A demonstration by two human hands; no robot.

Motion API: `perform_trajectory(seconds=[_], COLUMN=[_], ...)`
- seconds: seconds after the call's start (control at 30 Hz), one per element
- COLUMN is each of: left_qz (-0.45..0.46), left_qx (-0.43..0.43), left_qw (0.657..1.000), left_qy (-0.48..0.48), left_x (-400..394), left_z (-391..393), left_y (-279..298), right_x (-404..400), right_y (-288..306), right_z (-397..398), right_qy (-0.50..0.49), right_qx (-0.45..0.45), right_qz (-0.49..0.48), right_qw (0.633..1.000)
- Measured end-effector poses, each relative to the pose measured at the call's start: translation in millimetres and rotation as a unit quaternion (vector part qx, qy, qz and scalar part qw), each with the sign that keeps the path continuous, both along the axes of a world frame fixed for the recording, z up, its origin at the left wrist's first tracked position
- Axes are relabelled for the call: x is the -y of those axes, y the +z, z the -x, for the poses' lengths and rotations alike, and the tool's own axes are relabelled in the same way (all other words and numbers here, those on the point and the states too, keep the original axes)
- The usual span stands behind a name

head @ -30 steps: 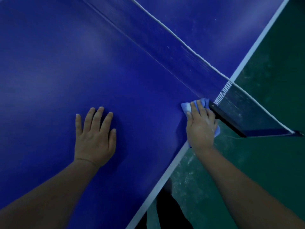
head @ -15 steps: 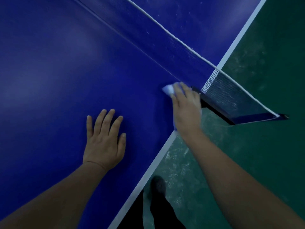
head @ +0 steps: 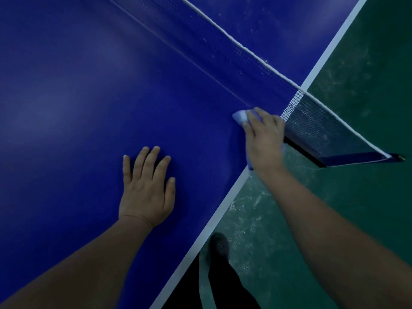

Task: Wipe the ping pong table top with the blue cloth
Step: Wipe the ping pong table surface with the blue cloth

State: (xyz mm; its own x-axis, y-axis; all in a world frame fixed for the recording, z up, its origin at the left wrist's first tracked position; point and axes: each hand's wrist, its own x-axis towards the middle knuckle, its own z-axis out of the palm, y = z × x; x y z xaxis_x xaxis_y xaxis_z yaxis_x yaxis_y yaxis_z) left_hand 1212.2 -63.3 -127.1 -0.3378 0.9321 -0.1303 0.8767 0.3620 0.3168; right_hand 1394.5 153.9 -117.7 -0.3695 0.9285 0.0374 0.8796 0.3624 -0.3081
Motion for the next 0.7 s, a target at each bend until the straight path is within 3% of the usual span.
perform_trajectory(seconds=[0.1,0.17,0.23,0.33,0.43,0.5,0.53,0.6,0.7], left_qz=[-0.007,-0.013,-0.017,-0.019,-0.02,-0.021,-0.022,-0.025,-0.036], left_qx=[0.004,0.005,0.005,0.004,0.003,0.001,0.001,0.002,0.0], left_qw=[1.0,1.0,1.0,1.0,1.0,1.0,1.0,1.0,0.999], left_qy=[0.001,0.002,0.001,0.002,0.001,0.002,0.002,0.003,0.003], left_x=[1,1,1,2,2,2,2,2,3], left_z=[1,1,1,0,0,0,0,0,0], left_y=[-1,-2,-2,-2,-3,-3,-3,-3,-4], right_x=[46,99,105,46,5,30,54,110,159], right_y=[-12,-13,-11,-7,-7,-6,-5,-7,0], right_z=[19,7,-19,-39,-34,-14,-5,-5,-43], right_qy=[0.147,0.251,0.294,0.246,0.07,0.004,0.025,0.175,0.394], right_qx=[0.095,0.061,0.022,0.074,0.07,0.047,0.032,0.011,-0.013], right_qz=[-0.01,-0.018,-0.034,-0.09,-0.086,-0.063,-0.053,-0.043,0.006], right_qw=[0.985,0.966,0.955,0.962,0.991,0.997,0.998,0.983,0.919])
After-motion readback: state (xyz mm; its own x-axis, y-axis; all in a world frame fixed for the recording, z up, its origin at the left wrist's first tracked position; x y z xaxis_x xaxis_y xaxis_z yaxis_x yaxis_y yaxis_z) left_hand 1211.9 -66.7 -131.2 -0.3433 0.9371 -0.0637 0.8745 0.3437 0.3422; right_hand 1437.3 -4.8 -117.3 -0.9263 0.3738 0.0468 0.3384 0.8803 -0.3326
